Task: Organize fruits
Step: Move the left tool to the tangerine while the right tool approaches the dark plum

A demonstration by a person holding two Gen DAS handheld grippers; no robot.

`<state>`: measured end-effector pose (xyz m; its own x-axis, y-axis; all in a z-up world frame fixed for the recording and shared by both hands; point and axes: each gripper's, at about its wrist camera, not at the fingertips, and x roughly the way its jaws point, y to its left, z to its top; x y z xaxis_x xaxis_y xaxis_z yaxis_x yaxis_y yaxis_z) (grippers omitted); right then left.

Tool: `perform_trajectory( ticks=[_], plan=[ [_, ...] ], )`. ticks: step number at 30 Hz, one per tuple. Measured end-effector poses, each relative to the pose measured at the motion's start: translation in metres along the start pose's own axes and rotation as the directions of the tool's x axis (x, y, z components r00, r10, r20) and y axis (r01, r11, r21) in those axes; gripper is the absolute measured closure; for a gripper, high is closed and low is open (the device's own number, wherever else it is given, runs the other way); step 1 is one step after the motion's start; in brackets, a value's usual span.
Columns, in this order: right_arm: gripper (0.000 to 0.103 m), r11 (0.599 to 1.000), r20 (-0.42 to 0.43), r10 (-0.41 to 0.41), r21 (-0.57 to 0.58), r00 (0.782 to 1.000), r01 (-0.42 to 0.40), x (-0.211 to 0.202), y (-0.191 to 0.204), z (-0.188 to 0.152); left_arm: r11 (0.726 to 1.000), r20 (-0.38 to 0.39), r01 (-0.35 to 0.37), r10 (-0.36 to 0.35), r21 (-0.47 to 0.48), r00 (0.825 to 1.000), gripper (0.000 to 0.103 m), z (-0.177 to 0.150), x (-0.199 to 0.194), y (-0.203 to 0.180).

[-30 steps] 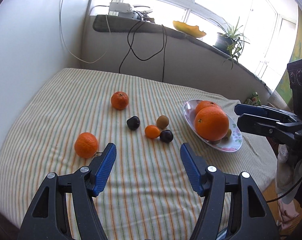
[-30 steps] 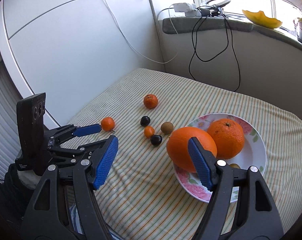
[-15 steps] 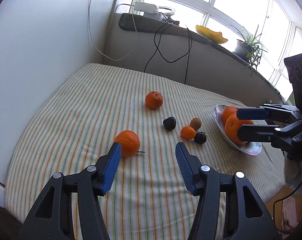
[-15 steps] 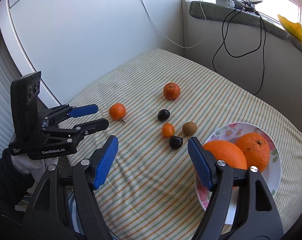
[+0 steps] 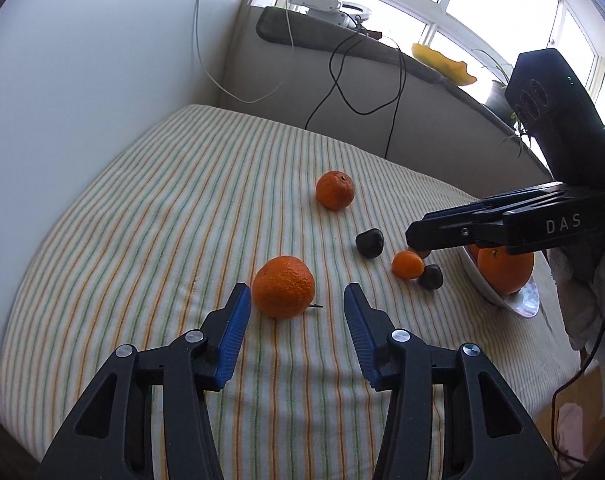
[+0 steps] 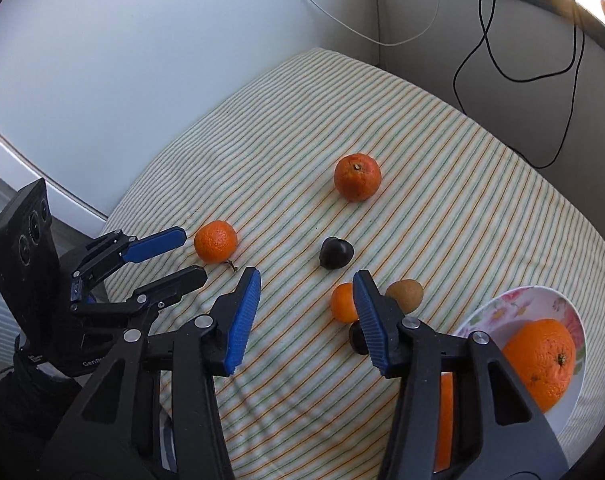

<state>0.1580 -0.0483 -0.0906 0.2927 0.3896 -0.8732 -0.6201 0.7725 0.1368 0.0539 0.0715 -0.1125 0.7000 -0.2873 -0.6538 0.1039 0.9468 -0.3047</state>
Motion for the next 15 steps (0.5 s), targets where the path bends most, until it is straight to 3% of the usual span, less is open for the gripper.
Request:
perform_trajectory(
  ticks=[6,15],
  plan=[
    [0.06,0.998,-0.08,-0.027,0.061,0.996,0.032,0.03,-0.008,0.017,1.0,-0.014,0.01,-0.01,0.0,1.0,0.057,0.002,0.005,0.005],
    [0.063,0.993,-0.126,-0.109,0.031,0.986,0.114,0.054,-0.004,0.026,1.0,-0.042,0.01,-0.01,0.011,0.999,0.057,0.006,0.018,0.006]
  ],
)
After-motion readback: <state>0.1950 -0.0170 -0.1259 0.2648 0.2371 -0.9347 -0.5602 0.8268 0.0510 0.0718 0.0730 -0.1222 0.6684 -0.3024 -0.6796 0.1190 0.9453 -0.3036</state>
